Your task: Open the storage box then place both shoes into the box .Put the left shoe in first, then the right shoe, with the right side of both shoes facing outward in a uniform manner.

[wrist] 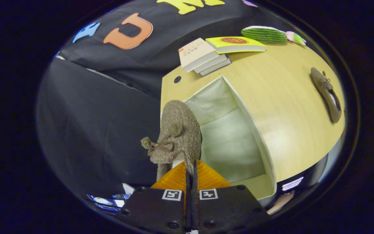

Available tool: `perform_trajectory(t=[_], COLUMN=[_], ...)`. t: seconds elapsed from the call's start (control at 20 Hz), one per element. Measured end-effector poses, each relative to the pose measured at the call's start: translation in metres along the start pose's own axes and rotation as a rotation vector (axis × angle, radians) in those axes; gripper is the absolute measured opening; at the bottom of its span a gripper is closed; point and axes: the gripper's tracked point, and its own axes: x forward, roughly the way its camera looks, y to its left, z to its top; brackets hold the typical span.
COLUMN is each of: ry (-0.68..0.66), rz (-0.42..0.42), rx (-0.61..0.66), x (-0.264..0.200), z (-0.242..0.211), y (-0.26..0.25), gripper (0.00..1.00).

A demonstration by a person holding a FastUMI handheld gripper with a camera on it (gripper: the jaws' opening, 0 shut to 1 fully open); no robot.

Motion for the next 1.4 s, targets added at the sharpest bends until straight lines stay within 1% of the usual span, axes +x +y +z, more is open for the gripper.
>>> perform_trajectory(t=[0.1, 0.15, 0.2, 0.3, 0.35, 0.4, 0.5, 0.65, 0.85, 0.9, 0.95, 1.1, 1.15, 1.25, 1.4], ry=[-0.005, 0.0, 0.004, 0.012, 0.008, 0.0, -0.004, -0.054, -0.192, -0.233, -0.272, -0.393, -0.42, -0.448, -0.463], rz=[0.026, 0.041, 0.052, 0.093, 0.101, 0.111, 0.12, 0.102, 0.055, 0.037, 0.02, -0.031, -0.06, -0.121, -0.199], rx=[0.002, 0.003, -0.004, -0.028, -0.048, -0.069, -0.113, -0.225, -0.424, -0.471, -0.507, -0.574, -0.599, -0.623, -0.618], x=[0.005, 0.007, 0.005, 0.002, 0.0, -0.005, -0.012, -0.028, -0.062, -0.073, -0.084, -0.119, -0.129, -0.148, -0.173], z=[-0.001, -0.002, -0.004, -0.007, -0.007, -0.006, -0.01, -0.004, 0.023, 0.03, 0.038, 0.065, 0.074, 0.086, 0.105], y=[0.005, 0.009, 0.01, 0.021, 0.023, 0.025, 0.028, 0.028, 0.021, 0.017, 0.011, -0.008, -0.02, -0.051, -0.104], gripper=[0.07, 0.14, 0.17, 0.28, 0.37, 0.41, 0.52, 0.68, 0.7, 0.72, 0.77, 0.78, 0.78, 0.8, 0.8])
